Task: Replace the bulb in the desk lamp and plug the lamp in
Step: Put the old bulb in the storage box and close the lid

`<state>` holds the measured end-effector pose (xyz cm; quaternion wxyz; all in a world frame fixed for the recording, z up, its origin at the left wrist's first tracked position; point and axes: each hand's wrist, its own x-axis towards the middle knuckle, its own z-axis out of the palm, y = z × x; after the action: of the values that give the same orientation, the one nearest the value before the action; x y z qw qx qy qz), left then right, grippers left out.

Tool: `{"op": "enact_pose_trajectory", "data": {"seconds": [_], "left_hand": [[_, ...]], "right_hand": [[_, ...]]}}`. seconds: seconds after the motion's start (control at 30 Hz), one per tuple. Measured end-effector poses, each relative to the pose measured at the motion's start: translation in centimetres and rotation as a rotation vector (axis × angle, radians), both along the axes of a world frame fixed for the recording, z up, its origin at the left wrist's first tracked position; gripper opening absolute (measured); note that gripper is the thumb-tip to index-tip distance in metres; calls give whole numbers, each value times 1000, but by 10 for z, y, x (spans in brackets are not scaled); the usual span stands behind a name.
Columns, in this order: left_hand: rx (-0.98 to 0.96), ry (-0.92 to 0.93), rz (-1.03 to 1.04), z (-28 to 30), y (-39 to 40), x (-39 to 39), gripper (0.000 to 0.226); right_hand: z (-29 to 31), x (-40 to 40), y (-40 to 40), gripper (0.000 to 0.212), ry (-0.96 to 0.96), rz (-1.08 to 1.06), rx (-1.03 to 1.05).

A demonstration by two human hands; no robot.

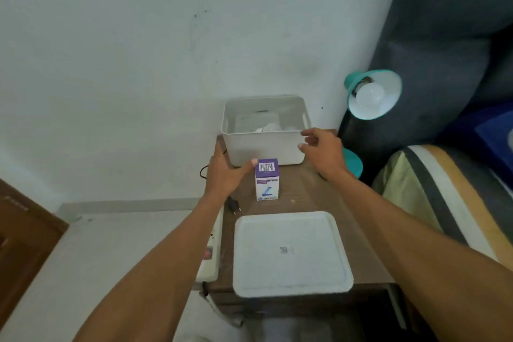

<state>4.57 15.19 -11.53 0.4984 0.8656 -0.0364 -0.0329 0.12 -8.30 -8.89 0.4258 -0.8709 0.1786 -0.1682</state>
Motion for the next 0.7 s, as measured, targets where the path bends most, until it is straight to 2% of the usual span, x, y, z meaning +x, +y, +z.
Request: {"op": "enact_pose_trajectory", "data": {"seconds": [0.13,0.23,0.27,0.43,0.53,0.6,0.7], "left_hand": [[-17,85,4,-24,12,-53,101],[27,158,-51,-42,19,-86,64],[57,166,-75,-48,21,-96,61],[146,192,-114,-62,26,-139,88],[354,214,-126,-67,23,-149,111],[492,245,-129,-70,18,-154,115],[476,278,-88,-74,13,-163,116]], "right_hand": [[-30,-56,3,41,117,-35,-37],[-58,-96,6,41,212,-60,29],[-67,-109,6,43,251,-66,38],[-105,-159,9,52,392,-52,-37],[-115,-174,11,55,420,-61,-50],[-116,-179,15,57,413,-60,-55],[-117,-185,20,63,414,-92,-42]]}}
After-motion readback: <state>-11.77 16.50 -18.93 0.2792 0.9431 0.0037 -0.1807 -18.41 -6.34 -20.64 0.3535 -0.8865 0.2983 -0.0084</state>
